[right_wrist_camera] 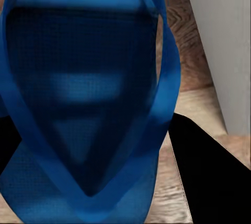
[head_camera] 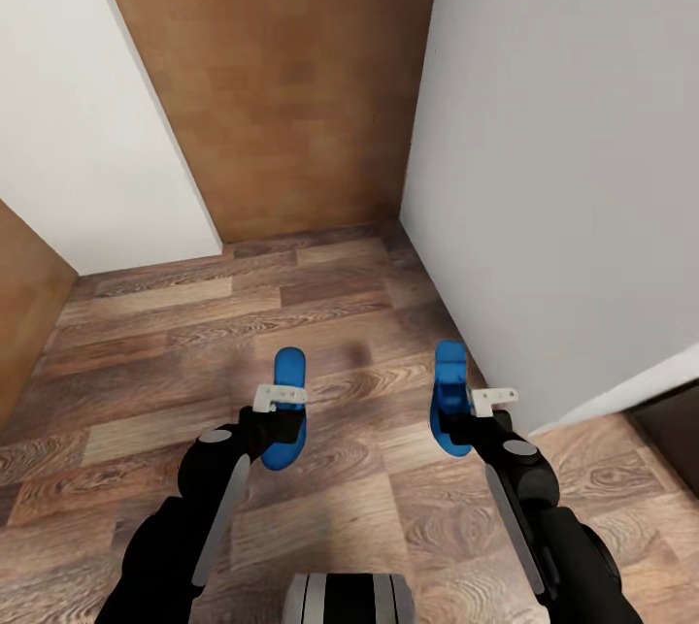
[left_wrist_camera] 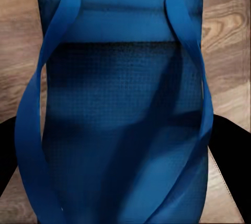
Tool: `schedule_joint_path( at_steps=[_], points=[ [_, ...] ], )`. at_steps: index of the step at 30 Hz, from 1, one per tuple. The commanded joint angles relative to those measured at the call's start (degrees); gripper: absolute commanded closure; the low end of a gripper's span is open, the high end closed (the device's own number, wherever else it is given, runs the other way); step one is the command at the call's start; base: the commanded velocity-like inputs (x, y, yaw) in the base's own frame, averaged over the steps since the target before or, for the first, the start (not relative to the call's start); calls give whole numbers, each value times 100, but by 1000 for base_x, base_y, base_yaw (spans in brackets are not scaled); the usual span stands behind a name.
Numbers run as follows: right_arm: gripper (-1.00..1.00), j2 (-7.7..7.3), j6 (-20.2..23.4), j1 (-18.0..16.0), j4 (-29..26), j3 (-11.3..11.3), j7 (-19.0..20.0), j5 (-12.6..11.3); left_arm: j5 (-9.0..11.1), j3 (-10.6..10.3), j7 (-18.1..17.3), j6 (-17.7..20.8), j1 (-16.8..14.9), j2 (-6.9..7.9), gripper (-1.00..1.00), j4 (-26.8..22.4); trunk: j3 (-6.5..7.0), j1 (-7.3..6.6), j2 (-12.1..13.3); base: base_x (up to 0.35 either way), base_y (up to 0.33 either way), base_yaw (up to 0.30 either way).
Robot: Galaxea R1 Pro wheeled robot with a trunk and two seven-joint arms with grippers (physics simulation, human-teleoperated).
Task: In the bedroom, move the book from the bed onto either nightstand, and place the two sandals side by side next to the bed.
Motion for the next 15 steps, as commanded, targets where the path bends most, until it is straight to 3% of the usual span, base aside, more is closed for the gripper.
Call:
schedule_joint_path(
  at_steps=[1,15],
  points=[
    [100,-5,33,-6,-4,15,-28,3,23,2,10,28,-4,-1,100,-7,25,-7,0,-339,0,-259],
    [100,-8,33,-6,-4,16,-19,-1,23,2,10,28,1,-1,100,-7,418,-43,19,-341,0,-253]
  ],
)
